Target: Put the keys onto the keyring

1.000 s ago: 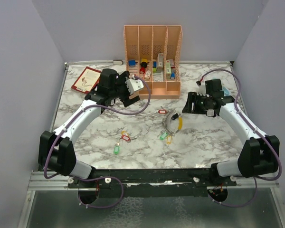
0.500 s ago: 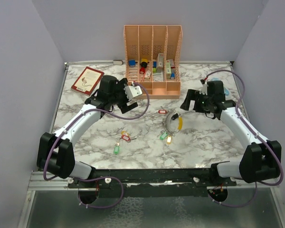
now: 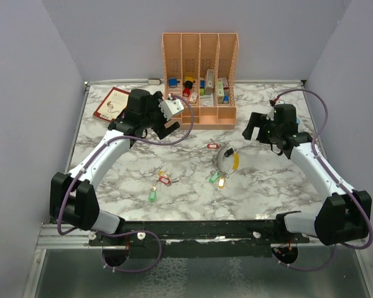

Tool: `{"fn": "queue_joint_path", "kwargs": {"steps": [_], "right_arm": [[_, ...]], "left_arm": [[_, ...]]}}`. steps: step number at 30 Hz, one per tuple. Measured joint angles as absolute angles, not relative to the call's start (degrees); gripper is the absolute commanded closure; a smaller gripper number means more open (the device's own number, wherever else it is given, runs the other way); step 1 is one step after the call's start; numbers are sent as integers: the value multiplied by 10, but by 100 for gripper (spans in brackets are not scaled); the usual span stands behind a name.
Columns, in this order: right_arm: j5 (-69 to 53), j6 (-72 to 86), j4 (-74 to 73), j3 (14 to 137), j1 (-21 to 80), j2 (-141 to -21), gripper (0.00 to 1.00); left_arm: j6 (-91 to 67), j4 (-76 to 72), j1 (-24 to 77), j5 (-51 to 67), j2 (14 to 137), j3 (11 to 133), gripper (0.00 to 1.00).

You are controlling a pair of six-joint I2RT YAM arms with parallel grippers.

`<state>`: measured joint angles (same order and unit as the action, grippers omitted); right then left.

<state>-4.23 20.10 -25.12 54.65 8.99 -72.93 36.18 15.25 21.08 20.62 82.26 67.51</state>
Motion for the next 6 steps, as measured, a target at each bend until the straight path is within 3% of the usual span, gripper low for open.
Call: {"fn": "queue_joint_path", "kwargs": {"steps": [6], "right_arm": [[-27,196,-248,547,90,-724,1]], "left_arm": [[345,150,210,203,823,665,1]]}}
